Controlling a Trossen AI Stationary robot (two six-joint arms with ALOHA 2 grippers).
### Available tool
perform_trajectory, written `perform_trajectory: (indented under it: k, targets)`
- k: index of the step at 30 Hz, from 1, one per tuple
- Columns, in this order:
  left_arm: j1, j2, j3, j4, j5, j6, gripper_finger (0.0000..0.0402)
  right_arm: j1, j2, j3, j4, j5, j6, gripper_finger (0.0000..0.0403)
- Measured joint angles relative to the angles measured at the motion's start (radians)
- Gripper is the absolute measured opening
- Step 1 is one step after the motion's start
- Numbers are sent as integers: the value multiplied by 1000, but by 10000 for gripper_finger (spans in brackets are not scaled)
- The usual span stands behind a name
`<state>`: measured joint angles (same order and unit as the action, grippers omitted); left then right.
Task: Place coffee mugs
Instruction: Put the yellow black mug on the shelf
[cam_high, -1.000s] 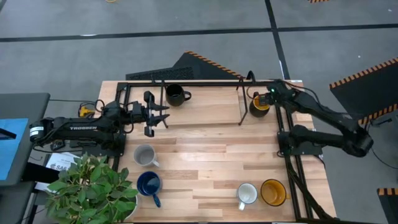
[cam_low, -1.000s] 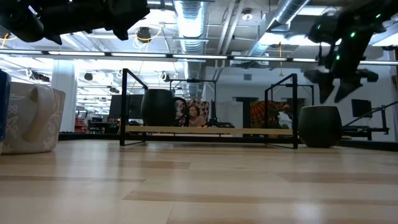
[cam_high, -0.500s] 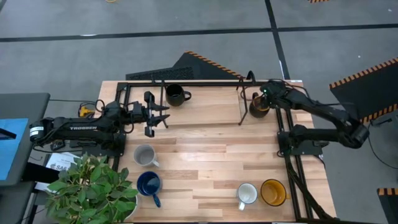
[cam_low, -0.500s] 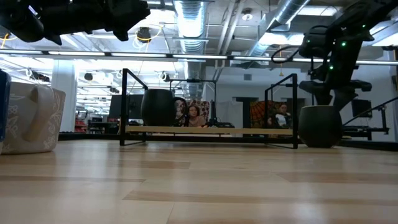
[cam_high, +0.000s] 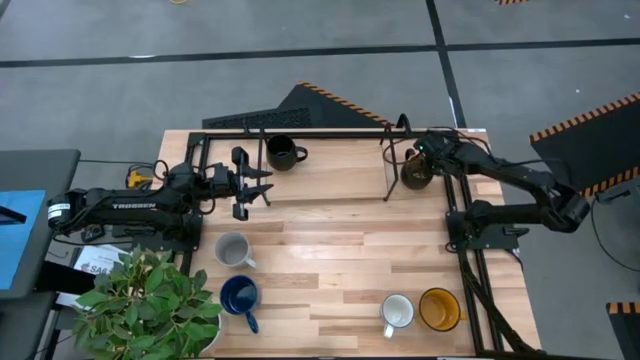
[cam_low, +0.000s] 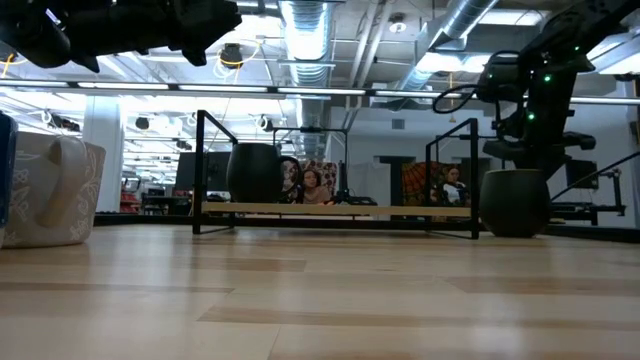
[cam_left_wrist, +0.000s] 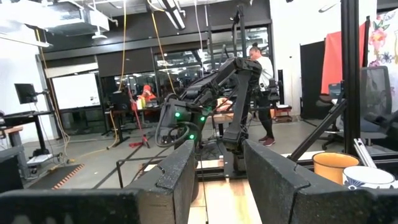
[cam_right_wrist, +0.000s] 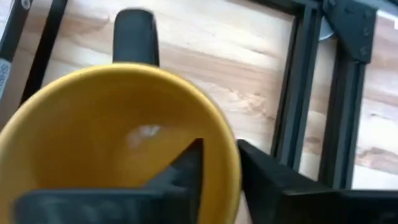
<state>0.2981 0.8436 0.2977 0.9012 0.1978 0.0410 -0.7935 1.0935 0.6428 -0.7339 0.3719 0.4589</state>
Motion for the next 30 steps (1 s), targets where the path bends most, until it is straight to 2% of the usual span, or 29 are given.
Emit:
perform_trajectory:
  k: [3, 11, 20, 25, 30]
  targets:
    - [0, 0, 0, 0, 0, 0, 128, -1, -23, 15, -32, 8, -31, 43]
    - [0, 0, 0, 0, 0, 3, 128, 19, -107, 175, -123, 40, -43, 44]
    - [0, 0, 0, 1, 0, 3, 128, 118, -131, 478, -195, 175, -61, 44]
    - [0, 0, 0, 3, 0, 4, 128, 203, -98, 628, -174, 233, -84, 44]
    - [0, 0, 0, 3, -1, 7, 128, 306, -1, 695, -97, 236, -127, 44]
